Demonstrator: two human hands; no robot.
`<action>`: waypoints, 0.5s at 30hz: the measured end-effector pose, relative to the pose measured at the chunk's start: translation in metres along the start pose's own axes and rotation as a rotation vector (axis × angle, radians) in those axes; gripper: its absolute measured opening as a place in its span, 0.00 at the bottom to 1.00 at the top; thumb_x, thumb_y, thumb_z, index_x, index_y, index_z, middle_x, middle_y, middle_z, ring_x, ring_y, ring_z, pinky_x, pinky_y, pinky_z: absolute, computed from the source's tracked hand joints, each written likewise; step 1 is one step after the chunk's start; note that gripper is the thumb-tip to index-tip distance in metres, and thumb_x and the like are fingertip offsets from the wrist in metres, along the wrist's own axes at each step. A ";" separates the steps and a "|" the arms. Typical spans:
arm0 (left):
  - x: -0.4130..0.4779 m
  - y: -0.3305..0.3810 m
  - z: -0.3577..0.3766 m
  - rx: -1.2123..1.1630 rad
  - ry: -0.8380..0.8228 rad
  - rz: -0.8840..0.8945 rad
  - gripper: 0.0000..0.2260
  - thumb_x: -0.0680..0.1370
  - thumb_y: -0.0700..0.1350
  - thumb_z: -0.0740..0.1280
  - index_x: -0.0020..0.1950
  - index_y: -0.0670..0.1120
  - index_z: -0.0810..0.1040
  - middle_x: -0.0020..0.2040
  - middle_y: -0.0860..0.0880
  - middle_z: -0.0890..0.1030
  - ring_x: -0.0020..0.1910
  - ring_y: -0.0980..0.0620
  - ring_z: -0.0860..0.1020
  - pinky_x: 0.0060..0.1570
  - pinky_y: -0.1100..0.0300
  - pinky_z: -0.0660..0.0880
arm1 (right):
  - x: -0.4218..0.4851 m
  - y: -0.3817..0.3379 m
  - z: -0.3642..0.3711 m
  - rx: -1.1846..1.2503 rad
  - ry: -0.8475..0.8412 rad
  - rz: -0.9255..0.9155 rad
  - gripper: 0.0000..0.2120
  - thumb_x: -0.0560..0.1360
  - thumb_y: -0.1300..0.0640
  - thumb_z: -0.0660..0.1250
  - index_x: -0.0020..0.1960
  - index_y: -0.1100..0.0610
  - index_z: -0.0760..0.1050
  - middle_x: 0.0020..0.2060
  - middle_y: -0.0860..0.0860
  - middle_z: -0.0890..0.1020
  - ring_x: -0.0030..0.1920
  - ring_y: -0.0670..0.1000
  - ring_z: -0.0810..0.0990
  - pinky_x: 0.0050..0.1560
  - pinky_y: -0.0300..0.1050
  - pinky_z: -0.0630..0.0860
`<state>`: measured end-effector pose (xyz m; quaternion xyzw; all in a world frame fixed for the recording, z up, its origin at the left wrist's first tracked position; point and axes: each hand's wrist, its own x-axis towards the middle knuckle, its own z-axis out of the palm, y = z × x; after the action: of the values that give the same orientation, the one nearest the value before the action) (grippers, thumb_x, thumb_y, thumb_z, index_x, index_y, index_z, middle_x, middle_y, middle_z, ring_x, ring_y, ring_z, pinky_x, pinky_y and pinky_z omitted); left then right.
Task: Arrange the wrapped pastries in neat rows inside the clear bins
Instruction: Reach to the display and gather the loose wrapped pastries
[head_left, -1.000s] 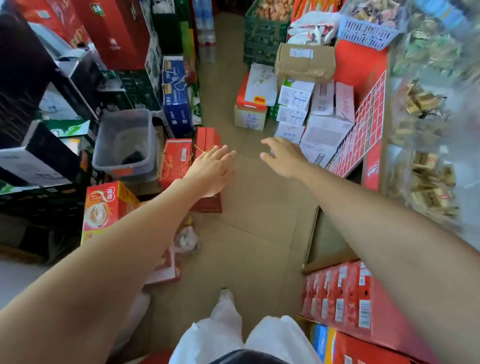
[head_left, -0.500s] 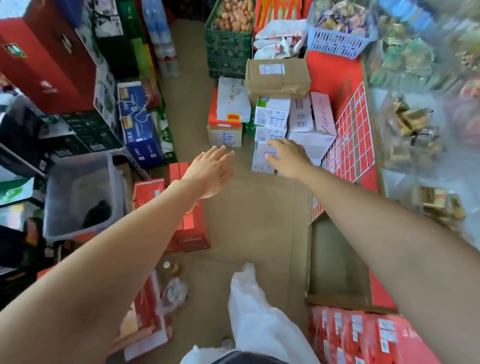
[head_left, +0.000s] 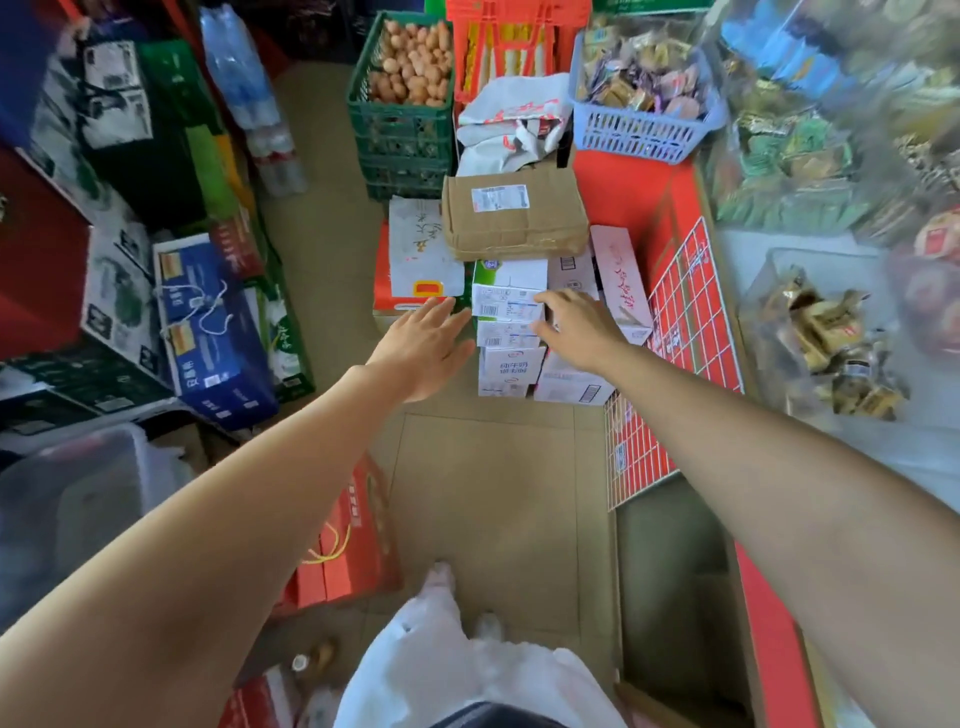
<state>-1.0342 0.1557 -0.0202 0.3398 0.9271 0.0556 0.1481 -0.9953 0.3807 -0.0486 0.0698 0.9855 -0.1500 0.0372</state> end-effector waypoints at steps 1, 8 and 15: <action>0.015 -0.001 -0.004 0.006 -0.002 0.013 0.25 0.84 0.55 0.49 0.80 0.49 0.52 0.80 0.47 0.51 0.79 0.48 0.48 0.75 0.52 0.47 | 0.010 0.006 -0.001 0.001 0.007 0.006 0.21 0.79 0.50 0.58 0.70 0.54 0.66 0.66 0.55 0.72 0.64 0.58 0.70 0.61 0.50 0.66; 0.129 -0.016 -0.028 0.040 -0.032 0.117 0.26 0.84 0.56 0.49 0.80 0.49 0.51 0.80 0.47 0.50 0.79 0.48 0.47 0.76 0.50 0.49 | 0.088 0.043 -0.016 0.018 0.057 0.088 0.21 0.79 0.50 0.59 0.70 0.55 0.66 0.65 0.56 0.73 0.62 0.57 0.72 0.59 0.50 0.69; 0.247 -0.003 -0.055 0.116 -0.047 0.329 0.25 0.84 0.55 0.49 0.80 0.49 0.51 0.80 0.47 0.50 0.79 0.47 0.48 0.75 0.51 0.48 | 0.135 0.090 -0.041 0.031 0.157 0.211 0.19 0.77 0.55 0.62 0.67 0.59 0.68 0.60 0.59 0.76 0.57 0.59 0.76 0.54 0.51 0.73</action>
<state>-1.2321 0.3131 -0.0268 0.4960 0.8569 0.0175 0.1389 -1.1171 0.4951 -0.0480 0.1851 0.9701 -0.1546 -0.0259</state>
